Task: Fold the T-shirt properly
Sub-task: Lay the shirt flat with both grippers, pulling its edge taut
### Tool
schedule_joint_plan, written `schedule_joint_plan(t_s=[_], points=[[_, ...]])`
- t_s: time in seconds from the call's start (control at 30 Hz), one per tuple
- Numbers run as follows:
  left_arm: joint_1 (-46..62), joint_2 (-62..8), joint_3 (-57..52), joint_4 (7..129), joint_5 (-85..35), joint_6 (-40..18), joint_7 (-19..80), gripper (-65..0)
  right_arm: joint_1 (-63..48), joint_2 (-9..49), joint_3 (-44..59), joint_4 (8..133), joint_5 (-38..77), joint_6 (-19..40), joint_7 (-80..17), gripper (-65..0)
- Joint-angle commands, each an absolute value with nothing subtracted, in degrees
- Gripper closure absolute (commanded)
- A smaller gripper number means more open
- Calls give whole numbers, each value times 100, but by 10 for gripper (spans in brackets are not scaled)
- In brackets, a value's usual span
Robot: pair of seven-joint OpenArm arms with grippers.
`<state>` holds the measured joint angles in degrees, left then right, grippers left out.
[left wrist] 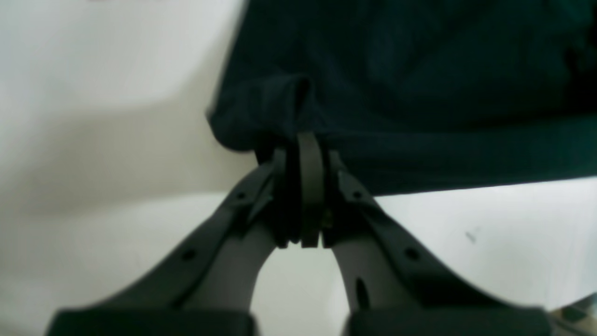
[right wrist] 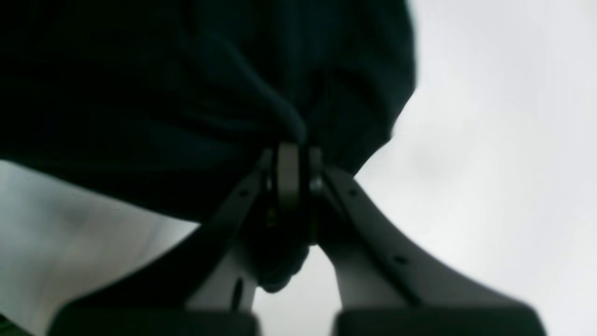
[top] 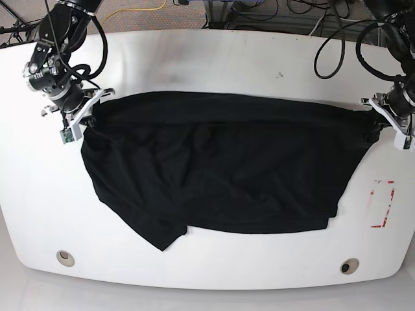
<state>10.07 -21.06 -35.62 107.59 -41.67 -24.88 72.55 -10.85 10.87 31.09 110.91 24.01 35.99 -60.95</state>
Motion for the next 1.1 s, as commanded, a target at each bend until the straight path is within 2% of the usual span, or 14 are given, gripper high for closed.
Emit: schedule_joint_plan(t_s=[0.0, 0.53, 1.07], points=[[1112, -2237, -3600, 10853, -4198, -2492, 7160, 0, -1191, 1051, 3204, 11213, 2475, 3582, -5956, 0], [1429, -2211, -3591, 10308, -2818, -2492, 7169, 0, -1991, 971, 3371, 11178, 2475, 3565, -5965, 0], [1692, -2220, -3600, 10097, -2607, -2492, 7187, 0, -2123, 910, 3345, 10738, 2492, 3556, -5982, -2]])
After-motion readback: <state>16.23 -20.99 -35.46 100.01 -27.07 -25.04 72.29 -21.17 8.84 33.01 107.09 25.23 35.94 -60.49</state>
